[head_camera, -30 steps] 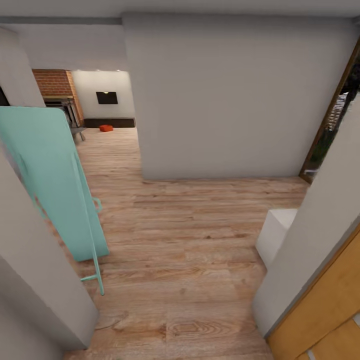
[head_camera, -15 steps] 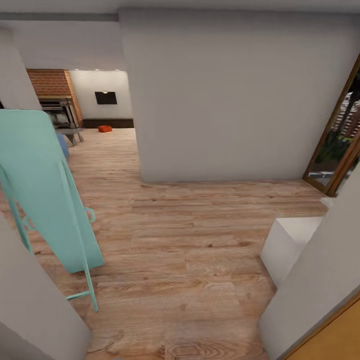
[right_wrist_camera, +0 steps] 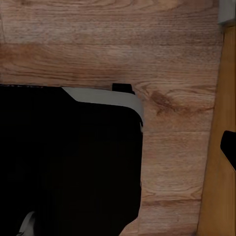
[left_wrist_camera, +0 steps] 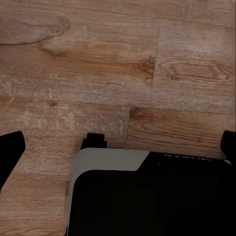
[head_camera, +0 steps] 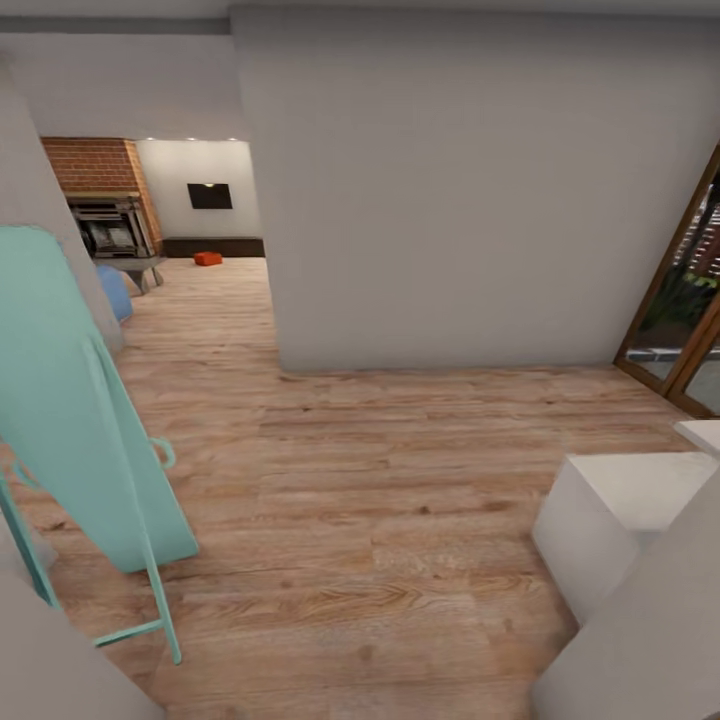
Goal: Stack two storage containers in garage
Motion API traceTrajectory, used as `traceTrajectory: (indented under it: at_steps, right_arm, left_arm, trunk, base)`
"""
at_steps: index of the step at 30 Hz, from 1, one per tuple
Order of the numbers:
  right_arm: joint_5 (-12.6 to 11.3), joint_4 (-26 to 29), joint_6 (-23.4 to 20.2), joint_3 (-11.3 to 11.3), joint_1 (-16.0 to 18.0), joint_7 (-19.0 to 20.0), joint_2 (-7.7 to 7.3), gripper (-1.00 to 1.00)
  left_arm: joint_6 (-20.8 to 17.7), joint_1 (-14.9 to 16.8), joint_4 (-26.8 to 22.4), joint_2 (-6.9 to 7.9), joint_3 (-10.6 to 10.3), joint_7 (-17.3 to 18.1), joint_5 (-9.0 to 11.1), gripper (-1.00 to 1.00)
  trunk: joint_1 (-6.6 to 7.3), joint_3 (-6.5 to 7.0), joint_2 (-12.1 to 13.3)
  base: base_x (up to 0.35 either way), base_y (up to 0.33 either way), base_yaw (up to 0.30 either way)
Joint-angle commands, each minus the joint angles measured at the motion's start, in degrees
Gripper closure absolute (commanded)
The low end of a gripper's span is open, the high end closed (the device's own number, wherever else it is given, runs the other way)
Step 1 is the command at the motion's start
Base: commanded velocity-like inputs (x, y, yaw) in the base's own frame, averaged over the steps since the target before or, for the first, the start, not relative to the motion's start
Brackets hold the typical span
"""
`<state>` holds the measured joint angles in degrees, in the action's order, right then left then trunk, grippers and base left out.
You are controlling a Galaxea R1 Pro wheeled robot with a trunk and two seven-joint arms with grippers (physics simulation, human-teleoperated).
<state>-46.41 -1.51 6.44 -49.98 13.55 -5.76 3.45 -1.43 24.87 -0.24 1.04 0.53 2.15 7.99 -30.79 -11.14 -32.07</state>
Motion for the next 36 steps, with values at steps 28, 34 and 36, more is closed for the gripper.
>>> traceTrajectory:
  at_steps: [28,34,36]
  right_arm:
    - [-0.44,-0.16,0.19,-0.45,0.04,-0.04,-0.03,-1.00]
    - [-0.44,-0.16,0.18,-0.46,0.03,-0.04,-0.03,-1.00]
    - [-0.44,-0.16,0.19,-0.47,0.04,-0.04,-0.03,-1.00]
  left_arm:
    - [-0.15,0.02,-0.02,0.02,0.00,0.22,0.54,-1.00]
    - [-0.15,0.05,-0.02,0.01,0.00,0.22,0.54,-1.00]
    - [-0.15,0.06,-0.02,0.01,0.00,0.22,0.54,-1.00]
  trunk:
    - [-0.05,-0.09,-0.07]
    - [-0.05,-0.09,-0.07]
    - [-0.05,-0.09,-0.07]
  base:
    - [0.321,0.000,0.000]
    - [0.321,0.000,0.000]
    - [0.322,0.000,0.000]
